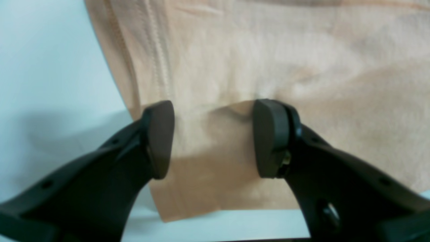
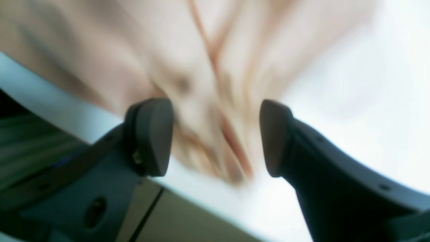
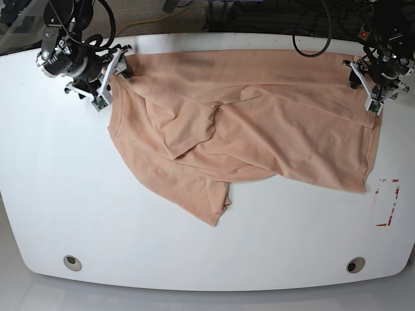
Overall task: Fold the T-shirt properly
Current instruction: 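Drag the pinched fabric with the right gripper toward the held edge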
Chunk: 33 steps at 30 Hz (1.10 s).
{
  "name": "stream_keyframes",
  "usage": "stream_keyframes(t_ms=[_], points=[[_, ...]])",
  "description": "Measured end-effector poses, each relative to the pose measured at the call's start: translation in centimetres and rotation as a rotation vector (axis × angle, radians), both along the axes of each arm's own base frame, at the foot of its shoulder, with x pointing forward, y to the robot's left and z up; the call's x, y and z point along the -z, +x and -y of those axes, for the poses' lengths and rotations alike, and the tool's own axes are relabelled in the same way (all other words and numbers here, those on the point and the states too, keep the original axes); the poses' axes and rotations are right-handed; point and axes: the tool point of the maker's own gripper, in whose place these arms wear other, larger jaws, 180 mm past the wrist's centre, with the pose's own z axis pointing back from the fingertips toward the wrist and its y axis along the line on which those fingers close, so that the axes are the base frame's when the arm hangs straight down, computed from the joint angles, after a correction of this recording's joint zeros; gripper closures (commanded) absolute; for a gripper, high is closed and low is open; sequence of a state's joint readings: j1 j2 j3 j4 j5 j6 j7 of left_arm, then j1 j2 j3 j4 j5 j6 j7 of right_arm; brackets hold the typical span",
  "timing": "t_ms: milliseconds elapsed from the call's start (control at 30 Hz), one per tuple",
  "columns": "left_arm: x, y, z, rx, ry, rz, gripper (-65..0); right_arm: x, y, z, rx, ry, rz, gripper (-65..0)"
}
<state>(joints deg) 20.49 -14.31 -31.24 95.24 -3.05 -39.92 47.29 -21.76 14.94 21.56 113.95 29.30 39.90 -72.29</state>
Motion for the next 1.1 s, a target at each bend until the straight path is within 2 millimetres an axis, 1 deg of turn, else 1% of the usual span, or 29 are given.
stream_keyframes(t_ms=[33,100,200,267,333,400,467,500,600,667,733,833,900,967,1033,1100], points=[[0.0,0.0,0.0,-0.001,-0.001,0.000,-34.4,0.3,-0.6,0.5,0.007,-0.017,-0.019,-37.3],[0.0,0.0,0.0,-0.002,-0.001,0.000,-34.4,0.6,-1.4,0.5,0.007,-0.018,-0.040,-37.3],[0.0,0.0,0.0,-0.002,-0.003,0.001,-34.4,0.9,-1.5,0.4,0.010,-0.006,-0.044,-37.3],[0.0,0.0,0.0,-0.003,-0.004,0.002,-34.4,1.4,-1.5,0.8,0.024,-0.011,-0.047,-37.3],[0.0,0.0,0.0,-0.003,-0.002,0.001,-34.4,1.8,-1.4,2.0,0.060,-0.029,-0.046,-37.3],[0.0,-0.1,0.0,-0.003,-0.002,0.000,-34.4,2.6,-1.7,4.1,0.104,-0.081,-0.067,-37.3],[0.0,-0.1,0.0,-0.002,-0.004,0.001,-34.4,3.5,-2.3,5.2,0.118,-0.107,-0.105,-37.3],[0.1,-0.1,0.0,-0.002,-0.005,0.002,-34.4,3.6,-2.3,5.4,0.116,-0.110,-0.111,-37.3],[0.0,-0.1,0.0,-0.002,-0.005,0.003,-34.4,3.2,-2.0,6.0,0.105,-0.124,-0.097,-37.3],[0.0,-0.1,0.0,-0.002,-0.007,0.003,-34.4,3.0,-2.2,6.4,0.103,-0.137,-0.095,-37.3],[0.0,-0.1,0.0,-0.002,-0.007,0.002,-34.4,2.6,-2.6,6.2,0.089,-0.145,-0.091,-37.3],[0.0,-0.1,0.0,-0.002,-0.007,0.003,-34.4,1.3,-2.9,5.8,0.058,-0.174,-0.064,-37.4],[-0.2,0.0,0.0,-0.003,-0.001,0.009,-34.6,0.5,-2.7,5.5,0.044,-0.190,-0.041,-37.3],[-0.7,-0.6,-0.6,-0.026,0.021,-0.001,-34.7,0.1,-2.5,5.2,0.038,-0.187,-0.028,-37.3],[-1.6,-1.7,-2.2,-0.082,0.079,-0.023,-34.7,0.1,-2.4,5.0,0.038,-0.173,-0.036,-37.3],[-2.3,-2.3,-3.1,-0.126,0.107,-0.032,-34.9,0.0,-2.4,4.6,0.037,-0.145,-0.036,-37.3]])
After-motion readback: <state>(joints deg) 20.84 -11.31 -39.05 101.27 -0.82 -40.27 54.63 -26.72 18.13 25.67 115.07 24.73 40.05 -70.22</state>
